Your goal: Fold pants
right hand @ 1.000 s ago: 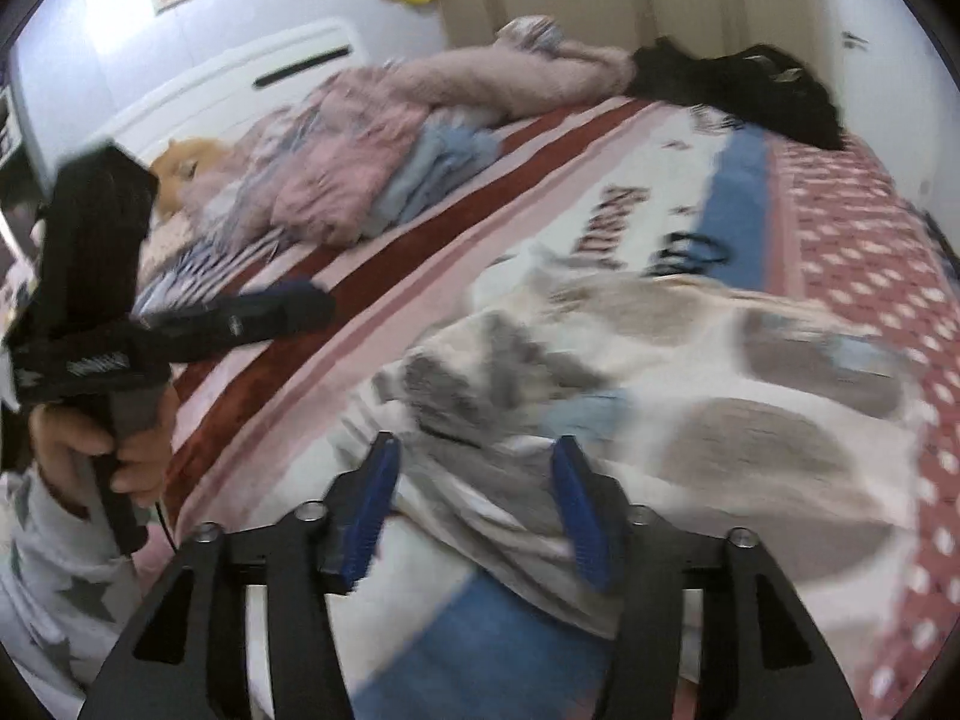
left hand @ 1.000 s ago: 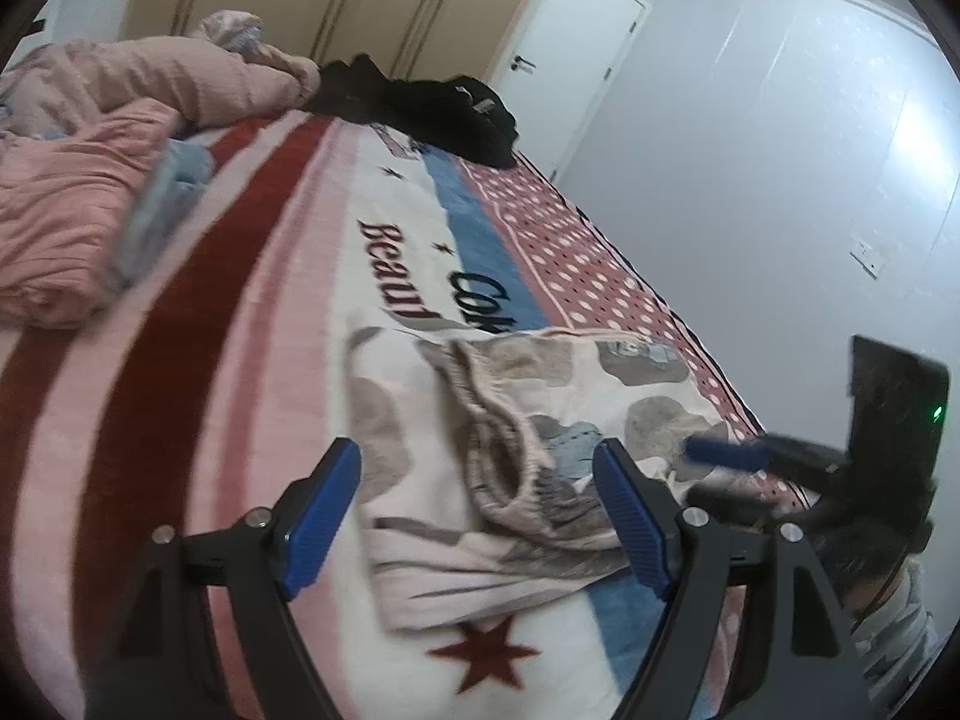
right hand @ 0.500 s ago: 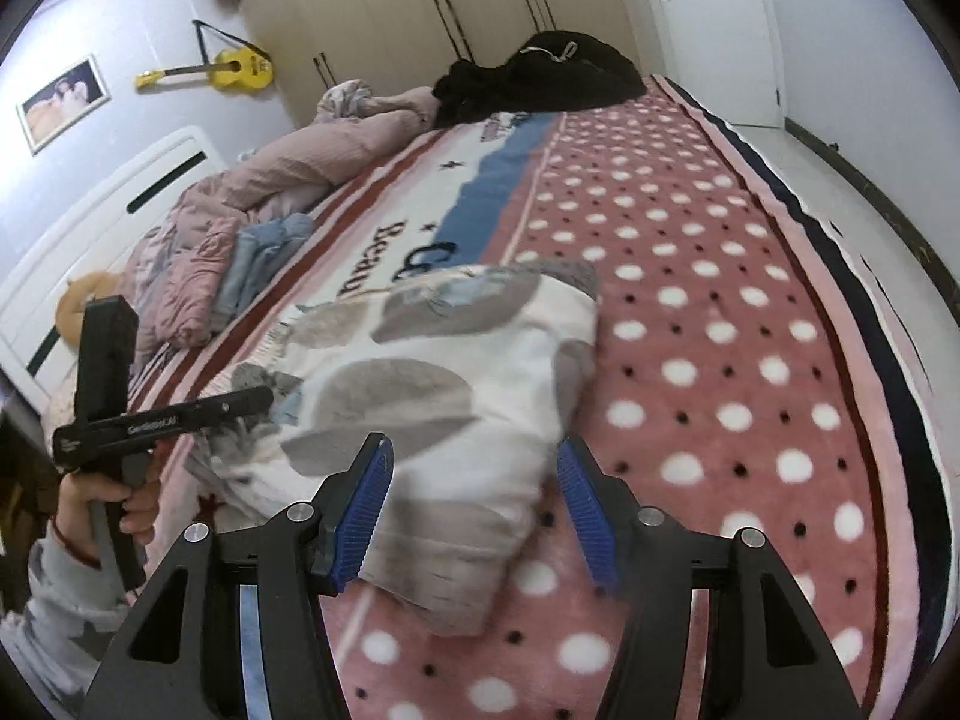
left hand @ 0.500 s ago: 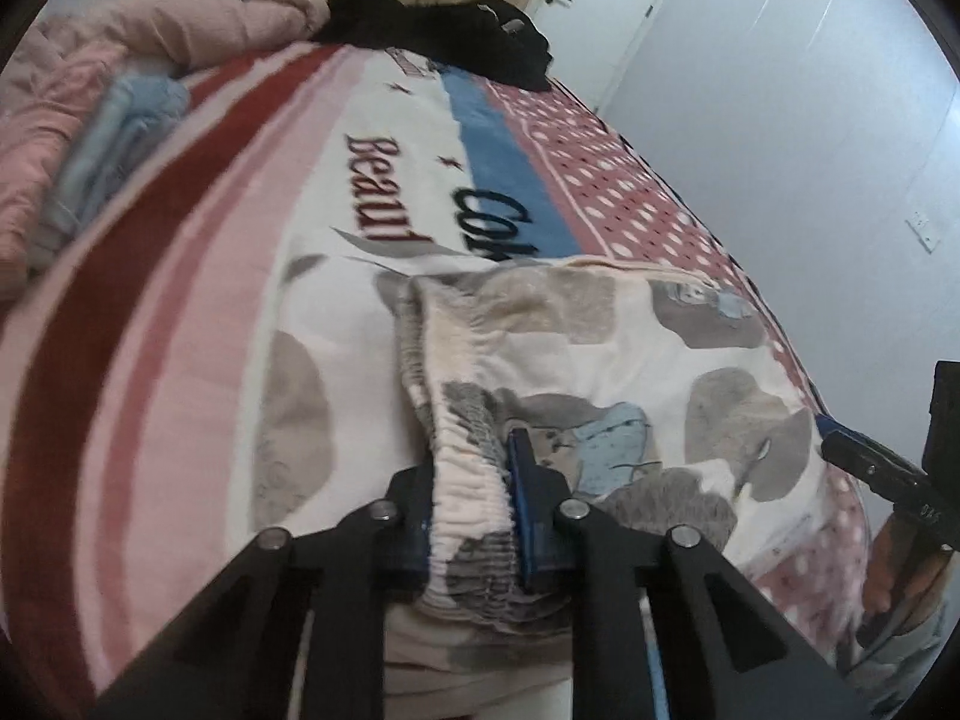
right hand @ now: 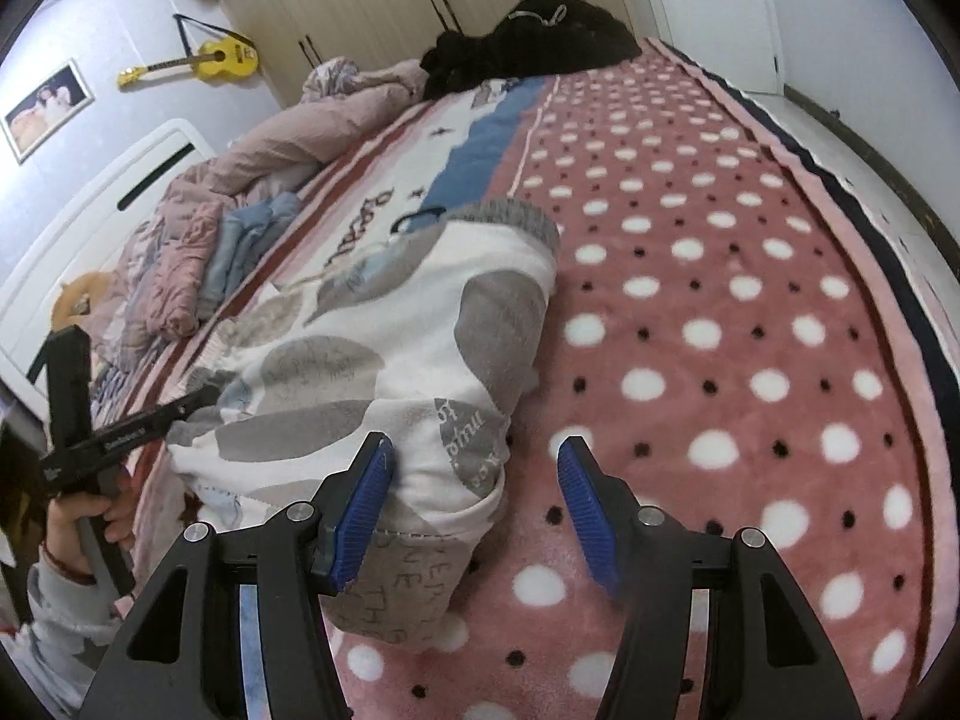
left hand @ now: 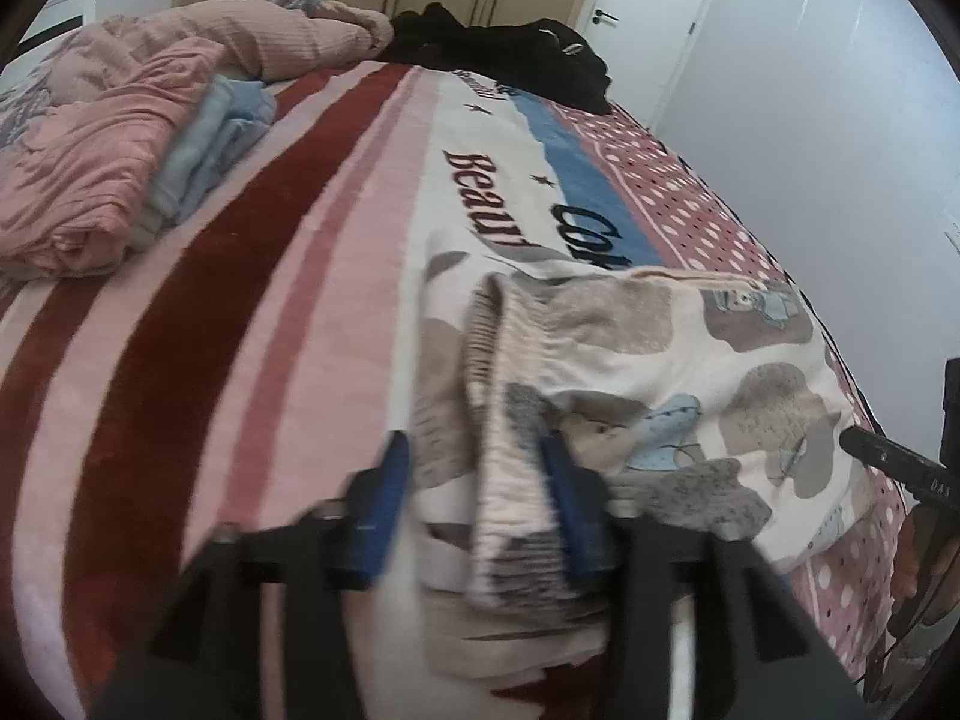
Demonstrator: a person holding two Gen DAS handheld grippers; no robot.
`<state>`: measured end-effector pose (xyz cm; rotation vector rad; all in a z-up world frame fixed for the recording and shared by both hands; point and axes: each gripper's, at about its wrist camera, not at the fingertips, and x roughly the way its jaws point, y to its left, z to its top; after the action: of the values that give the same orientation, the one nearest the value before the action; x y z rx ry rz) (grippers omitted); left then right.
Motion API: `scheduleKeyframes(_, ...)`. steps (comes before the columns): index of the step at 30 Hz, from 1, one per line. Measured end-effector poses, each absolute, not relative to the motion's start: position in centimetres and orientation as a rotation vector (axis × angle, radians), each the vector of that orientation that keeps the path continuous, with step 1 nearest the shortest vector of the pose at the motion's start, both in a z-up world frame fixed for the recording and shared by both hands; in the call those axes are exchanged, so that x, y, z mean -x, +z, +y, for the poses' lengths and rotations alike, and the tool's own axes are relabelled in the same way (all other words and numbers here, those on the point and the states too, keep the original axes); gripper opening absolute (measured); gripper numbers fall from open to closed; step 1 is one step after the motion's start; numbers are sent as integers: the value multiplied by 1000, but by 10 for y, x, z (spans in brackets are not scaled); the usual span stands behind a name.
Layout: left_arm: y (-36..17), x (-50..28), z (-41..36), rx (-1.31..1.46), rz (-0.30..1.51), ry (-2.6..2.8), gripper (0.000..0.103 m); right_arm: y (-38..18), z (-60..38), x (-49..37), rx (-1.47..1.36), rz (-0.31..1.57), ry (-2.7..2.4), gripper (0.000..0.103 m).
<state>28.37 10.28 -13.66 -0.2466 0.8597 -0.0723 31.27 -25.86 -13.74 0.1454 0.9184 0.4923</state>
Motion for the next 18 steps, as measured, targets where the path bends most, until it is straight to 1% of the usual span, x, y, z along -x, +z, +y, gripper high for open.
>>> scheduleKeyframes(2, -131, -283, 107, 261, 842, -88, 52, -136, -260, -313, -145, 917, 489, 53)
scheduleKeyframes(4, -124, -285, 112, 282, 827, -102, 60, -131, -261, -315, -153, 911, 491, 54)
scheduleKeyframes(5, -122, -288, 114, 297, 824, -114, 67, -129, -261, -316, -154, 907, 487, 54)
scheduleKeyframes(6, -121, -292, 115, 318, 827, -134, 70, -127, -260, -317, -154, 904, 484, 55)
scheduleKeyframes(8, -123, -301, 115, 342, 839, -148, 70, -125, -256, -322, -154, 901, 481, 57)
scheduleKeyframes(12, -139, -322, 107, 338, 909, -161, 70, -130, -248, -330, -146, 922, 473, 57)
scheduleKeyframes(16, -154, -323, 108, 304, 952, -123, 70, -143, -247, -335, -154, 955, 471, 57)
scheduleKeyframes(17, -157, -320, 109, 298, 952, -129, 70, -146, -249, -335, -159, 958, 471, 59)
scheduleKeyframes(18, -159, -317, 111, 295, 948, -138, 70, -148, -251, -335, -161, 958, 470, 62)
